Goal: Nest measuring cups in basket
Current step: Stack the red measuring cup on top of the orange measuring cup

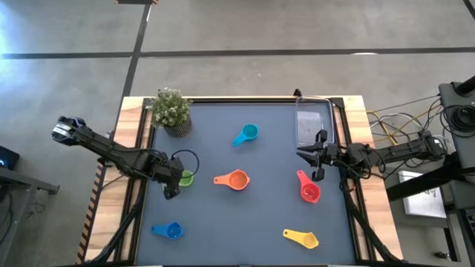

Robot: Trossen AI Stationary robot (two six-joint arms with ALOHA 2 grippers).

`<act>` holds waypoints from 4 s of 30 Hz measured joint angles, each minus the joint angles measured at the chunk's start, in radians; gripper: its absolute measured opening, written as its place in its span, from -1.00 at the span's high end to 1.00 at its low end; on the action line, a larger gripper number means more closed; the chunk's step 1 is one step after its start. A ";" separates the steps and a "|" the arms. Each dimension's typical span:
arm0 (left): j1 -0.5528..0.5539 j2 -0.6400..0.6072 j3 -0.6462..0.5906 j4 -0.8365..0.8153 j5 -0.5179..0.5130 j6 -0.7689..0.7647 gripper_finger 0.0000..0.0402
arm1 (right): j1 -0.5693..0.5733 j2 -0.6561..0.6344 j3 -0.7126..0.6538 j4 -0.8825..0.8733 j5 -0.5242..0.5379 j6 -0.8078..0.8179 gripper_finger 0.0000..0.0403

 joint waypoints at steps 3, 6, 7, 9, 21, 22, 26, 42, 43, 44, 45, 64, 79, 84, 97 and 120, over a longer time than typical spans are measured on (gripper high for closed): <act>0.000 0.000 -0.006 0.000 0.000 -0.003 -0.44 | 0.000 0.000 0.000 0.000 0.000 0.000 0.64; 0.000 0.000 -0.020 0.000 -0.001 -0.007 -0.53 | 0.000 0.000 0.000 0.000 0.000 0.000 0.64; 0.000 0.000 -0.026 0.000 -0.001 -0.008 -0.54 | 0.000 0.000 0.000 0.000 0.000 0.000 0.64; 0.000 0.000 -0.039 0.001 -0.001 -0.008 -0.57 | 0.000 0.000 0.000 0.000 0.000 0.000 0.64; 0.000 0.000 -0.097 0.069 -0.002 -0.006 -0.58 | 0.000 0.000 0.000 0.000 0.000 0.000 0.64; 0.000 0.000 -0.097 0.069 -0.003 -0.003 -0.58 | 0.000 0.000 0.000 0.000 0.000 0.000 0.64; 0.000 0.000 -0.101 0.070 -0.003 -0.002 -0.57 | 0.000 0.000 0.000 0.000 0.000 0.000 0.64; 0.000 0.000 -0.106 0.076 -0.003 0.001 -0.50 | 0.000 0.000 0.000 0.000 0.000 0.000 0.64; 0.000 0.000 -0.106 0.077 -0.003 0.001 -0.50 | 0.000 0.000 0.000 0.000 0.000 0.000 0.64; 0.000 0.000 -0.106 0.078 -0.003 0.001 -0.50 | 0.000 0.000 0.000 0.000 0.000 0.000 0.64; 0.000 0.000 -0.106 0.078 -0.003 0.001 -0.50 | 0.000 0.000 0.000 0.000 0.000 0.000 0.64; 0.000 0.000 -0.094 0.099 -0.012 0.036 -0.49 | 0.000 0.000 0.000 0.032 -0.001 0.025 0.64; -0.001 -0.045 0.016 0.324 -0.243 0.254 -0.27 | 0.000 0.114 0.396 -0.549 0.000 0.235 0.64; -0.002 -0.061 -0.021 0.639 -0.321 0.412 -0.23 | 0.017 0.262 0.563 -0.801 -0.001 0.299 0.64; -0.002 0.015 -0.222 1.366 -0.399 0.640 -0.17 | 0.168 0.579 0.618 -1.116 -0.001 0.715 0.64; 0.014 0.031 -0.314 1.697 -0.392 0.858 -0.17 | 0.431 0.570 0.703 -1.371 -0.053 1.136 0.64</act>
